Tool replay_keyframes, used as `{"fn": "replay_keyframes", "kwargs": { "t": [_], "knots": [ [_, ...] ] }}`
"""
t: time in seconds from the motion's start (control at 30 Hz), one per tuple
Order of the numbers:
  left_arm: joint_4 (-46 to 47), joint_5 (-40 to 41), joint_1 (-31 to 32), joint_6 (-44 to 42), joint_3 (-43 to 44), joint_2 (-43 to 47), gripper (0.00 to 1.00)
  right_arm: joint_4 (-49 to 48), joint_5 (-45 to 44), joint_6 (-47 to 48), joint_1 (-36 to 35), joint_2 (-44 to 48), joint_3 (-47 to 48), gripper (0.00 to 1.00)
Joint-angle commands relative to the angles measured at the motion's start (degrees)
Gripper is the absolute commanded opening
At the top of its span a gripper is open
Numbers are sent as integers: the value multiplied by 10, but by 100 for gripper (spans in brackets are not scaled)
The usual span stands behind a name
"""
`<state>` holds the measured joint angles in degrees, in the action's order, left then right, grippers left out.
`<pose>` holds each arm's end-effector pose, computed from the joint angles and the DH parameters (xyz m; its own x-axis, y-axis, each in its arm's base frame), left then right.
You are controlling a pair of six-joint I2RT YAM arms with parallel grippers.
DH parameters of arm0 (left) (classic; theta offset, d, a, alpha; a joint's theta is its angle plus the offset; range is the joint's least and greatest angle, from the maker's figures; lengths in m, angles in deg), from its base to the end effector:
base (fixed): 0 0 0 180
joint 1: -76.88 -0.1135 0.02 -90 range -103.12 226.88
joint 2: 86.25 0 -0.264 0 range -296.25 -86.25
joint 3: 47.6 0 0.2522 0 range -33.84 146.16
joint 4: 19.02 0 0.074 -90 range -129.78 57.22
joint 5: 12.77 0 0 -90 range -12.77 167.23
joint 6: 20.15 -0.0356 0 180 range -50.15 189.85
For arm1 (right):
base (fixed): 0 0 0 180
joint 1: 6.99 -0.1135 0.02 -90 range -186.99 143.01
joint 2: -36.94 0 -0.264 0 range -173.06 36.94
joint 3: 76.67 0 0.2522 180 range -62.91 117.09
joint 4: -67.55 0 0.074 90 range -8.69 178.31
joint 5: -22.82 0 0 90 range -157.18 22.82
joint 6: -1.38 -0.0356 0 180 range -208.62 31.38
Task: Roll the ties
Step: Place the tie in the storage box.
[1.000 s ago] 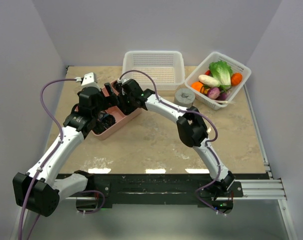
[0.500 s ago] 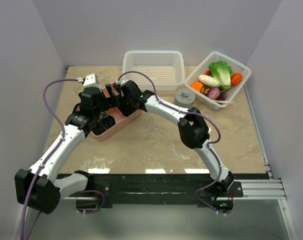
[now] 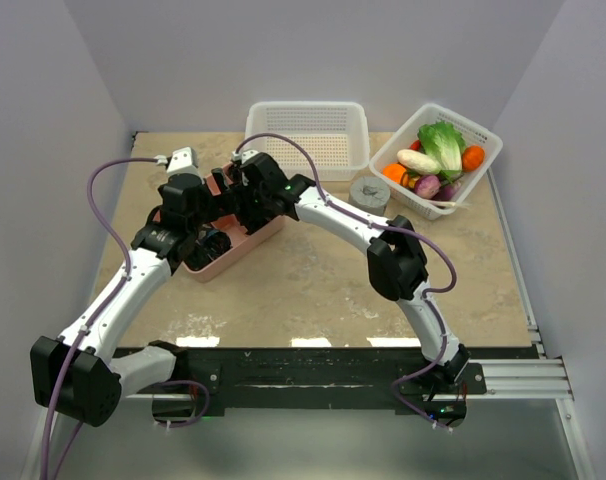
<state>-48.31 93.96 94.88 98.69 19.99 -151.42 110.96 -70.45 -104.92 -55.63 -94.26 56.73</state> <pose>0.2481 -0.0698 0.3149 -0.4015 -0.3553 -0.8442 -0.1620 0.9347 -0.3163 0.3506 0.3952 0.2497 -0.6202 -0.2804 -0.7326 -0.5698 0.8029 0.1751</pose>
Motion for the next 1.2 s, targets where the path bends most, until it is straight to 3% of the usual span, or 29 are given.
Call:
{"fn": "replay_keyframes", "kwargs": {
  "t": [0.0, 0.1, 0.13, 0.23, 0.37, 0.77, 1.17],
  "knots": [
    [17, 1, -6, -12, 6, 1, 100, 1, -17, 7, -2, 26, 4, 69],
    [17, 1, -6, -14, 4, 0, 100, -6, -24, 7, -1, 16, 2, 52],
    [16, 1, -6, -14, 4, 0, 100, -7, -26, 7, -1, 14, 2, 36],
    [16, 1, -6, -14, 4, 0, 100, -5, -23, 9, -1, 2, 2, 20],
    [16, 2, -6, -17, 6, -1, 100, 1, -27, 13, 0, -2, -11, 9],
    [16, 0, -7, -16, 1, -6, 100, -10, -10, 20, -1, -2, -86, 2],
    [17, -32, -7, -29, -3, -4, 99, -7, -5, 17, -1, 38, -53, 6]
  ]
}}
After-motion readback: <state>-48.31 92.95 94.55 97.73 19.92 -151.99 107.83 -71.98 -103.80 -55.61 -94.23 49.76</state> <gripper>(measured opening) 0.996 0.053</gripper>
